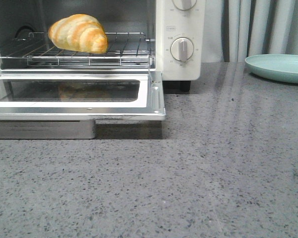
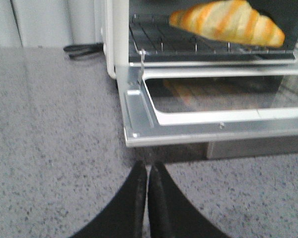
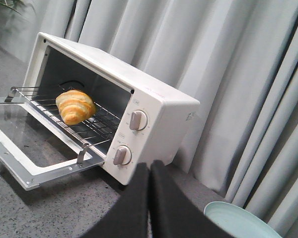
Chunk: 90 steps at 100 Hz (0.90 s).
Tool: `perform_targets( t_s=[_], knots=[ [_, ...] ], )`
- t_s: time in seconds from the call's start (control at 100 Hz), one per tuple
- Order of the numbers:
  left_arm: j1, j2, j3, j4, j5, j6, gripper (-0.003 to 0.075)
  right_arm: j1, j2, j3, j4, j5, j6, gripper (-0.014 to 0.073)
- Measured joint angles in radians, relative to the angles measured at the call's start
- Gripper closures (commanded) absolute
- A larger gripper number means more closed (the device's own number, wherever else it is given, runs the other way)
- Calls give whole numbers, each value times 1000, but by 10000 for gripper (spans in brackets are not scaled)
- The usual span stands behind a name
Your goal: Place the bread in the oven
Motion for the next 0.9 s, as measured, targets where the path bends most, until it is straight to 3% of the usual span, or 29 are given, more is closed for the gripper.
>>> perform_targets(
  t_s=[0.16,0.9],
  knots=[
    [4,0,0,0,76,-3,741,0,0,0,0,0,0,662],
    [4,0,0,0,79,-6,741,0,0,0,0,0,0,662]
  ],
)
